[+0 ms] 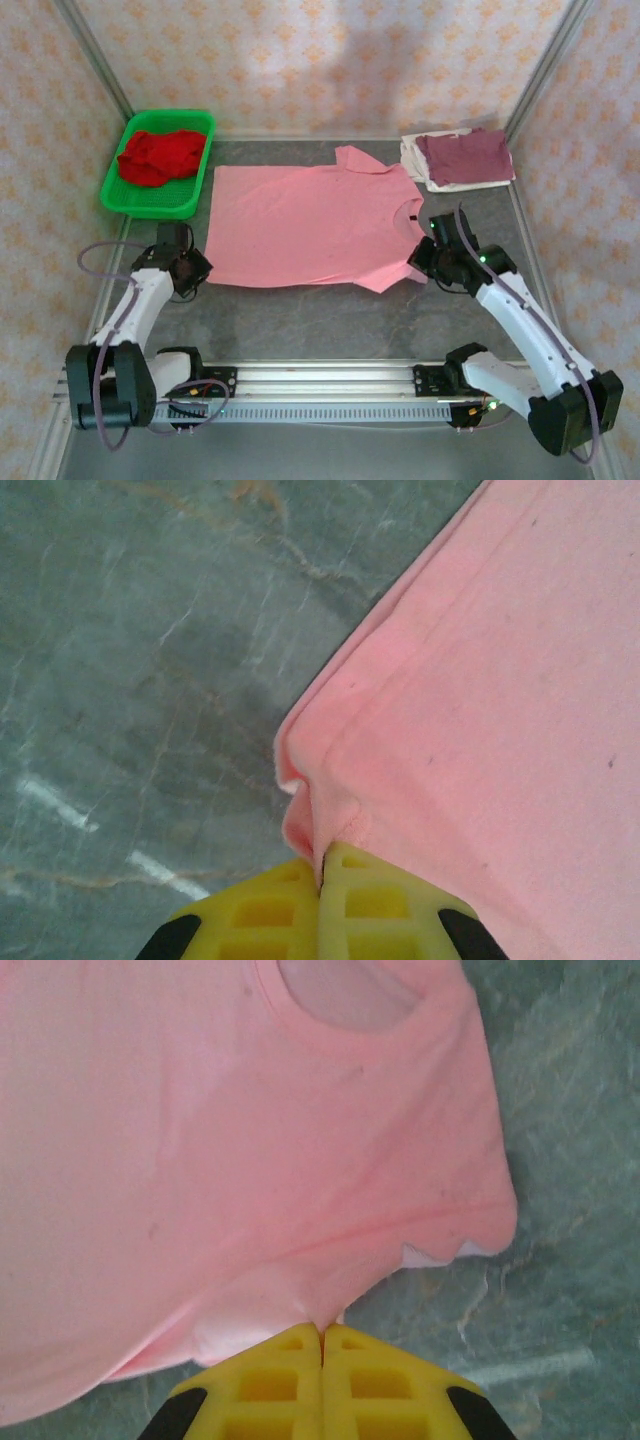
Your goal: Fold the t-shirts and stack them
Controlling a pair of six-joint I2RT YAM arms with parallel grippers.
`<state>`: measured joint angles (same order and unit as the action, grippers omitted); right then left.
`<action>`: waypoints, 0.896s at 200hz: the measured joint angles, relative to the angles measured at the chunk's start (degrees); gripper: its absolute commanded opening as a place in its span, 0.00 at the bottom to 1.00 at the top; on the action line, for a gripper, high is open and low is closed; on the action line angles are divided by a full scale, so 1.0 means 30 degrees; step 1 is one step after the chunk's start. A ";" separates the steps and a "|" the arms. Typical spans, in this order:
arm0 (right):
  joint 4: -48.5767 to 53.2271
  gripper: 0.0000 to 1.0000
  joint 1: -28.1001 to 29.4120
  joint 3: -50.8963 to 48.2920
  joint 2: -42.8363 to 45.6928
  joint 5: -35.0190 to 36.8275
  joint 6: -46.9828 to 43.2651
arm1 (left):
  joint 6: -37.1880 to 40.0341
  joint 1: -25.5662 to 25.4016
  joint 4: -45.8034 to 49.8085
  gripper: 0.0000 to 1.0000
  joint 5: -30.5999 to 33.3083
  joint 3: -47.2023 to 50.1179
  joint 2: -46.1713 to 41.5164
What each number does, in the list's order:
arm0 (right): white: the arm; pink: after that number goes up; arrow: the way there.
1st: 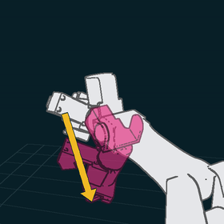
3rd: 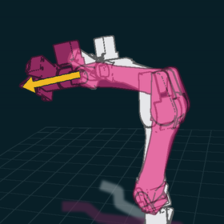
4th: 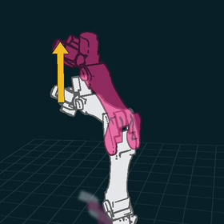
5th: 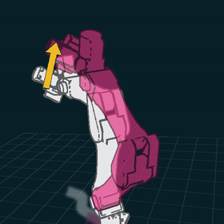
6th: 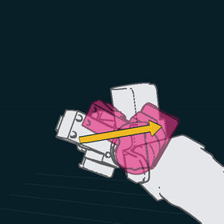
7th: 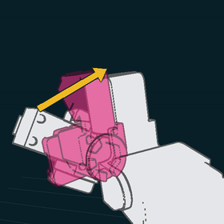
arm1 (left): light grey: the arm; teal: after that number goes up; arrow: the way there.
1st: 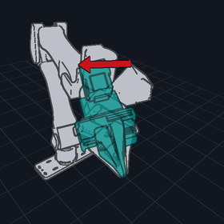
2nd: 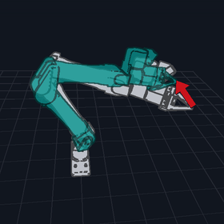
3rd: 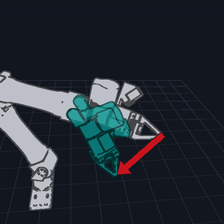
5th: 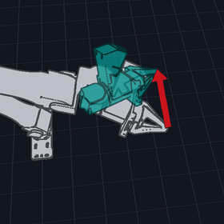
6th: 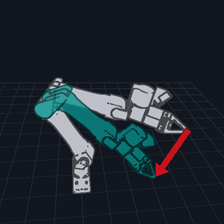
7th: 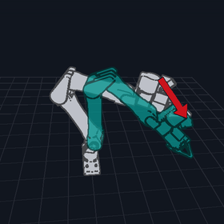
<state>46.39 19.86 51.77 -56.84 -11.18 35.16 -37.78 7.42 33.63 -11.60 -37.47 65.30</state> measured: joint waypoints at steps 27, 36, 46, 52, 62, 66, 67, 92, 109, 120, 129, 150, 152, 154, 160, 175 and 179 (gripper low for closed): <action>-0.0889 0.00 -0.0736 0.1049 -0.1472 0.0095 -0.0845 | 0.0277 0.0204 -0.0510 0.00 -0.0138 -0.0758 0.1406; -0.1166 0.00 -0.0867 0.1348 -0.2062 0.0095 -0.1078 | 0.0408 0.0204 -0.0583 0.00 -0.0138 -0.0933 0.1719; -0.1443 0.00 -0.0911 0.1632 -0.2710 0.0087 -0.1275 | 0.0590 0.0204 -0.0583 0.00 -0.0138 -0.1158 0.2076; -0.1574 0.00 -0.0940 0.1814 -0.3082 0.0087 -0.1355 | 0.0656 0.0204 -0.0583 0.00 -0.0131 -0.1333 0.2295; -0.1800 0.00 -0.0976 0.2062 -0.3636 0.0095 -0.1501 | 0.0816 0.0204 -0.0568 0.00 -0.0131 -0.1690 0.2659; -0.1865 0.00 -0.0998 0.2149 -0.3832 0.0087 -0.1552 | 0.0940 0.0204 -0.0561 0.00 -0.0131 -0.1872 0.2812; -0.1894 0.00 -0.1005 0.2186 -0.3891 0.0080 -0.1559 | 0.0954 0.0204 -0.0561 0.00 -0.0131 -0.1902 0.2834; -0.2339 0.00 -0.1384 0.2601 -0.4947 0.0073 -0.1814 | 0.1326 0.0204 -0.0510 0.00 -0.0124 -0.2936 0.3577; -0.2521 0.00 -0.1698 0.2798 -0.5428 0.0000 -0.1960 | 0.1588 0.0204 -0.0503 0.00 -0.0109 -0.3490 0.4000; -0.2586 0.00 -0.1792 0.3031 -0.5807 -0.0058 -0.2047 | 0.1668 0.0204 -0.0503 0.00 -0.0051 -0.3774 0.4393; -0.2688 0.00 -0.1829 0.3257 -0.6135 -0.0066 -0.2127 | 0.1741 0.0204 -0.0495 0.00 -0.0022 -0.3963 0.4728; -0.2973 0.00 -0.1916 0.3701 -0.6849 -0.0204 -0.2266 | 0.1792 0.0204 -0.0437 0.00 0.0015 -0.4393 0.5566; -0.3002 0.00 -0.1931 0.3730 -0.6921 -0.0211 -0.2280 | 0.1792 0.0204 -0.0437 0.00 0.0015 -0.4437 0.5661; -0.3038 0.00 -0.1931 0.3759 -0.6987 -0.0226 -0.2295 | 0.1792 0.0204 -0.0437 0.00 0.0015 -0.4473 0.5741; -0.3104 0.00 -0.1967 0.3847 -0.7176 -0.0262 -0.2317 | 0.1792 0.0204 -0.0437 0.00 0.0022 -0.4583 0.5901; -0.3242 0.00 -0.2091 0.4022 -0.7628 -0.0313 -0.2324 | 0.1800 0.0204 -0.0437 0.00 0.0029 -0.4845 0.6266; -0.3293 0.00 -0.2149 0.4058 -0.7759 -0.0357 -0.2324 | 0.1807 0.0204 -0.0430 0.00 0.0029 -0.4911 0.6339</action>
<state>36.51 13.41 63.94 -80.12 -12.25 28.18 -32.36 8.03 32.34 -11.51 -52.21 84.31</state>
